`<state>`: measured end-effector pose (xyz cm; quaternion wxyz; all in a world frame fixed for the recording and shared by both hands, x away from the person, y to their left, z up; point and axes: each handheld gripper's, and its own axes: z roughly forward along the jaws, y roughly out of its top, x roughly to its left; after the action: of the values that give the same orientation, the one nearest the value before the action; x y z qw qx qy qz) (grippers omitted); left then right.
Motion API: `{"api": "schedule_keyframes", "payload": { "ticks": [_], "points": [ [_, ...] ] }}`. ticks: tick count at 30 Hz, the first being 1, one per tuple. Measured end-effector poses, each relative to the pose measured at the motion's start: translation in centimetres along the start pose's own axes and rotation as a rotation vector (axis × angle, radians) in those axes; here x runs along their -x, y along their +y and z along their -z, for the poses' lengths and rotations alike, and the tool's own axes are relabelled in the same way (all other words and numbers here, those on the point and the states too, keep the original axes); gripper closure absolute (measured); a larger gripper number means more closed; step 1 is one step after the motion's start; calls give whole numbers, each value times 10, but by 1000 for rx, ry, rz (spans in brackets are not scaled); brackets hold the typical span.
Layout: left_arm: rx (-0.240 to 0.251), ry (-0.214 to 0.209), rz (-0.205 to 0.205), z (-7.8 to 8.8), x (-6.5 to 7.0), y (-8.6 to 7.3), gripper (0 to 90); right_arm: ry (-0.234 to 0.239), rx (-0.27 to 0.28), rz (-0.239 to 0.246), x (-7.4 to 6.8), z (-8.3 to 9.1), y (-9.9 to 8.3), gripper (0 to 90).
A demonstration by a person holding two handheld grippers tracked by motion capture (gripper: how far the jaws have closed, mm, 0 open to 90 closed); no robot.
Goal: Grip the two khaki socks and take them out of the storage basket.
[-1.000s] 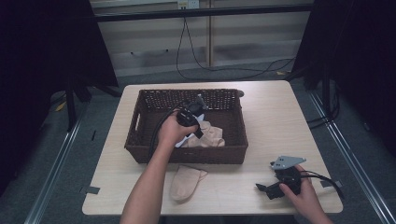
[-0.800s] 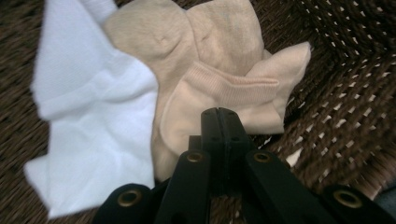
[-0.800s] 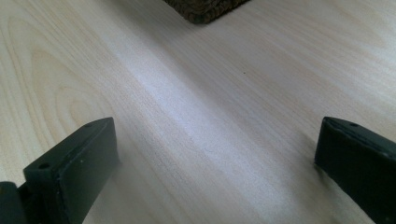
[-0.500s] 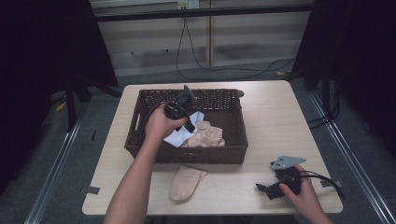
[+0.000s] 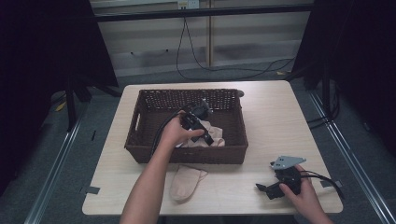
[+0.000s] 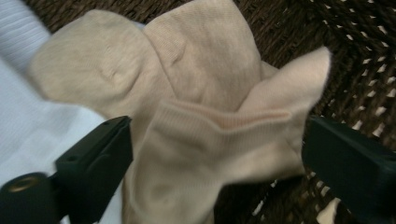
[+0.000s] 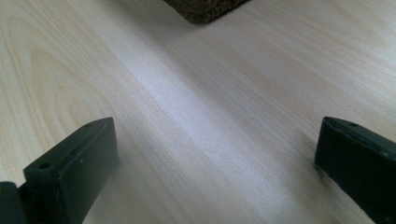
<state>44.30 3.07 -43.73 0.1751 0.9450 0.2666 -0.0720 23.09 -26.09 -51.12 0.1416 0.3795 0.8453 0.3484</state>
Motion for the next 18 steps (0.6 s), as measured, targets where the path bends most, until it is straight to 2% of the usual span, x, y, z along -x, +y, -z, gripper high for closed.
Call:
{"api": "schedule_keyframes", "payload": {
  "ticks": [2,4,5,6,8,9,10,11,12,14,16,17,18],
  "points": [
    [-25,30,3,-6,-1,1,53,0,0,0,0,0,0,0],
    [-78,10,20,-11,-3,1,55,0,0,0,0,0,0,0],
    [-79,24,16,-13,-2,0,89,0,0,0,0,0,0,0],
    [-89,26,3,-13,-2,-1,174,-1,0,0,0,0,0,0],
    [-78,36,-6,-14,-1,-3,279,-2,-1,1,0,0,0,0],
    [-58,59,-2,-10,0,-4,465,-3,-2,0,0,0,0,0],
    [-58,59,-2,-10,0,-4,576,-3,-2,0,0,0,0,0],
    [-39,59,-6,-7,0,-5,576,0,-1,-1,0,0,0,0],
    [-34,53,-17,-3,1,-6,719,-3,-2,1,0,0,0,0],
    [-35,59,-13,4,1,-6,800,0,0,0,0,0,0,0],
    [-28,53,-6,10,0,-7,815,0,0,0,0,0,0,0],
    [-26,50,10,20,-1,-8,818,-1,-1,-1,0,0,0,0],
    [-26,50,10,20,-1,-8,820,-1,-1,-1,0,0,0,0]
  ]
}}
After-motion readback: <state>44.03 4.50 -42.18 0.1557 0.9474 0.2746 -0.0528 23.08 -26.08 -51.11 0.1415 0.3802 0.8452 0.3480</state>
